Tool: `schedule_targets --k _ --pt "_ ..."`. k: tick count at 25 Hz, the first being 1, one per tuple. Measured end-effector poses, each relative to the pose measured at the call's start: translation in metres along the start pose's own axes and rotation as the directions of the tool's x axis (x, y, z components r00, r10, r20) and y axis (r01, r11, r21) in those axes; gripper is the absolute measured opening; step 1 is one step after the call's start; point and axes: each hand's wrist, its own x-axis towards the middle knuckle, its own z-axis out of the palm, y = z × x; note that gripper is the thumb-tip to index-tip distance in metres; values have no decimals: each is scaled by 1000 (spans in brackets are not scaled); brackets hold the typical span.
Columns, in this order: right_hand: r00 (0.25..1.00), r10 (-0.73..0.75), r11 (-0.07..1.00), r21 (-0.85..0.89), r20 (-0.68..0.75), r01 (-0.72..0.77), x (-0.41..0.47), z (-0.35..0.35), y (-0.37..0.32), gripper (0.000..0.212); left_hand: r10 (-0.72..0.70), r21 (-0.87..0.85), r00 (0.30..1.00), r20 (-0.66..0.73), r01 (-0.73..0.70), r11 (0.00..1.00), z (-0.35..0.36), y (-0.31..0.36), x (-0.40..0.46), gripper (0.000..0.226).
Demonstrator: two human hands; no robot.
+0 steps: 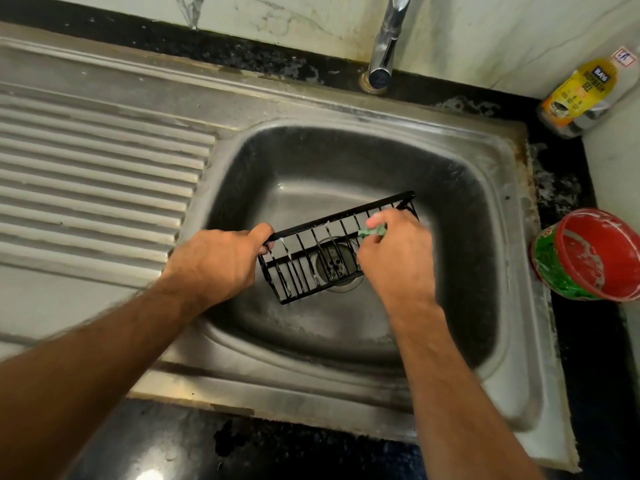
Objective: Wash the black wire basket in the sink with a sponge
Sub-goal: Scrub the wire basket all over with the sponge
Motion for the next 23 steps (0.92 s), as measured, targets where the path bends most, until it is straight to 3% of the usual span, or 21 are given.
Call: schedule_targets --k 3,8,11,14,18,23 --pt "1000 17 999 35 17 -17 -17 -7 14 6 10 32 1000 -20 -9 999 0 1 -1 10" --pt "989 15 995 96 -150 -1 11 -24 23 28 -15 36 1000 11 14 999 -3 3 0 21" --pt "989 -32 999 10 -143 34 28 -18 22 31 -12 42 1000 14 12 999 -5 5 -1 26" --pt "992 -46 997 60 -118 54 22 -14 28 32 12 41 1000 -2 -12 999 -5 3 -1 28" --pt "958 -110 992 23 -266 120 29 -13 23 21 4 47 1000 2 -4 999 -8 6 -1 31" --pt "968 -229 967 -139 -101 215 24 -1 34 10 5 55 1000 0 -5 998 -7 6 -1 25"
